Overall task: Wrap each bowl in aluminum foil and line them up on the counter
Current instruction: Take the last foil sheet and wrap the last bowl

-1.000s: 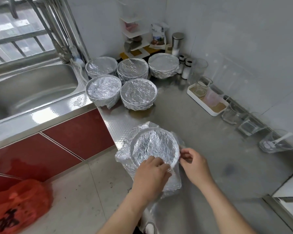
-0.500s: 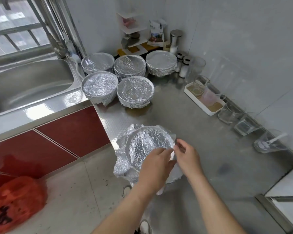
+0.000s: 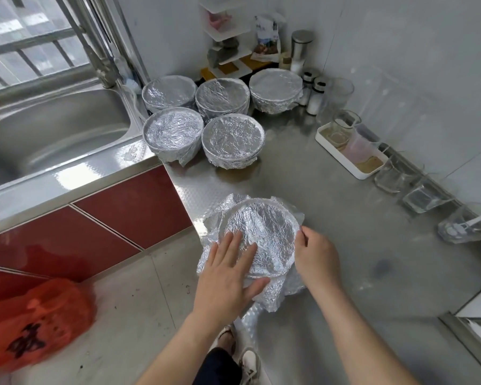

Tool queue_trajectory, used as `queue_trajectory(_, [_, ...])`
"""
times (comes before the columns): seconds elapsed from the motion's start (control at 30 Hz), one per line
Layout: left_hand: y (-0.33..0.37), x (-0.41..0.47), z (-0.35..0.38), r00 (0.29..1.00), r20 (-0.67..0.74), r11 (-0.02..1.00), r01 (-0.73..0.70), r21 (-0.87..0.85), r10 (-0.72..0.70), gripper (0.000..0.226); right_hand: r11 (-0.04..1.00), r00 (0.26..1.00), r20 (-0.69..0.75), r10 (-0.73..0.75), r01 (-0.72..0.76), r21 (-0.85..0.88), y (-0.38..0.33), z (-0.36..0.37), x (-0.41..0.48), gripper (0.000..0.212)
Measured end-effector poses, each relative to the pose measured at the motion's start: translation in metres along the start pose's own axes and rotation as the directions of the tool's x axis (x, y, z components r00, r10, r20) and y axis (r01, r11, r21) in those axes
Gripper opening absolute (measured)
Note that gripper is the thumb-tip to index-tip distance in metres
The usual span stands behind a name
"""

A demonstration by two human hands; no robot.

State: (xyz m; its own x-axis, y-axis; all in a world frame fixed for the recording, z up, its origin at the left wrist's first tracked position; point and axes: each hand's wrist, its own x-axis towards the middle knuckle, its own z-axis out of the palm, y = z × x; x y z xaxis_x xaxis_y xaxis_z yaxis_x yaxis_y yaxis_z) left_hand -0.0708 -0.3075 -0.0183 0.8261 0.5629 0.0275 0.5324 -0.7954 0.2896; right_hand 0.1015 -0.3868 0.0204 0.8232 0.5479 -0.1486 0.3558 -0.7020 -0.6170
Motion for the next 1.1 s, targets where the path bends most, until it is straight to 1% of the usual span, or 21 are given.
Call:
queue_trajectory(0.1, [0.006, -0.001, 0.0, 1.0, -0.001, 0.999, 0.029, -0.015, -0.029, 0.07, 0.998, 0.999, -0.046, 0.027, -0.03, -0.053, -0.002, 0.005, 0.0, 0.035])
queue_trajectory(0.2, [0.009, -0.002, 0.0, 0.999, 0.006, 0.998, 0.053, -0.015, -0.053, 0.072, 0.993, 0.996, -0.074, 0.051, -0.058, -0.106, -0.004, 0.008, 0.001, 0.03])
queue_trajectory(0.27, [0.011, -0.002, 0.0, 0.998, 0.013, 0.998, 0.061, -0.005, -0.061, 0.071, 0.99, 0.994, -0.089, 0.07, -0.08, -0.114, -0.006, 0.01, 0.001, 0.03])
queue_trajectory(0.33, [0.013, -0.003, 0.001, 0.998, 0.009, 0.998, 0.07, 0.003, -0.07, 0.071, 0.991, 0.994, -0.08, 0.079, -0.087, -0.105, -0.007, 0.009, 0.001, 0.035])
queue_trajectory(0.37, [0.014, -0.003, 0.0, 0.997, 0.004, 0.997, 0.076, -0.001, -0.076, 0.071, 0.992, 0.995, -0.07, 0.074, -0.08, -0.093, -0.007, 0.007, 0.002, 0.035])
queue_trajectory(0.43, [0.014, -0.004, -0.003, 0.995, -0.031, 0.995, 0.094, -0.031, -0.095, 0.072, 0.996, 0.997, -0.054, 0.057, -0.061, -0.069, -0.007, 0.002, 0.002, 0.024])
queue_trajectory(0.5, [0.01, -0.002, -0.008, 0.987, -0.062, 0.984, 0.14, -0.11, -0.148, 0.069, 0.997, 0.998, -0.056, 0.036, -0.04, -0.067, -0.008, -0.002, 0.001, 0.021])
queue_trajectory(0.57, [0.006, 0.003, -0.014, 0.974, -0.084, 0.963, 0.191, -0.192, -0.21, 0.063, 0.996, 0.999, -0.04, 0.006, -0.01, -0.094, -0.008, 0.0, -0.001, 0.018])
queue_trajectory(0.6, [0.005, 0.004, -0.015, 0.97, -0.073, 0.953, 0.21, -0.217, -0.23, 0.058, 0.993, 1.0, -0.028, 0.004, -0.007, -0.12, -0.008, 0.003, -0.004, 0.017])
queue_trajectory(0.63, [0.005, 0.004, -0.016, 0.97, -0.044, 0.946, 0.224, -0.236, -0.241, 0.054, 0.99, 1.0, -0.021, 0.005, -0.008, -0.143, -0.007, 0.004, -0.005, 0.016])
queue_trajectory(0.7, [0.008, 0.002, -0.016, 0.968, 0.017, 0.932, 0.244, -0.269, -0.249, 0.055, 0.982, 1.0, 0.007, 0.01, -0.008, -0.187, -0.005, 0.003, -0.008, 0.015])
queue_trajectory(0.73, [0.009, 0.0, -0.017, 0.965, 0.026, 0.922, 0.255, -0.292, -0.259, 0.055, 0.977, 0.999, 0.04, 0.009, 0.0, -0.213, -0.004, 0.0, -0.01, 0.014])
queue_trajectory(0.83, [0.007, -0.001, -0.026, 0.95, -0.038, 0.892, 0.278, -0.355, -0.311, 0.052, 0.954, 0.991, 0.134, 0.003, 0.037, -0.297, -0.004, -0.018, -0.01, 0.014])
queue_trajectory(0.9, [0.003, 0.014, -0.031, 0.936, -0.102, 0.894, 0.285, -0.346, -0.337, 0.049, 0.967, 0.992, 0.126, -0.001, 0.033, -0.254, -0.007, -0.026, 0.0, 0.024])
queue_trajectory(0.97, [0.001, 0.036, -0.036, 0.933, -0.119, 0.899, 0.286, -0.332, -0.341, 0.045, 0.987, 0.991, 0.131, -0.015, 0.035, -0.154, -0.015, -0.025, 0.014, 0.035])
queue_trajectory(1.0, [0.0, 0.048, -0.037, 0.936, -0.119, 0.905, 0.278, -0.323, -0.33, 0.044, 0.99, 0.989, 0.146, -0.024, 0.044, -0.133, -0.02, -0.022, 0.022, 0.039])
queue_trajectory(1.1, [-0.001, 0.078, -0.036, 0.948, -0.085, 0.915, 0.269, -0.302, -0.307, 0.038, 0.989, 0.981, 0.188, -0.053, 0.078, -0.128, -0.032, -0.01, 0.04, 0.036])
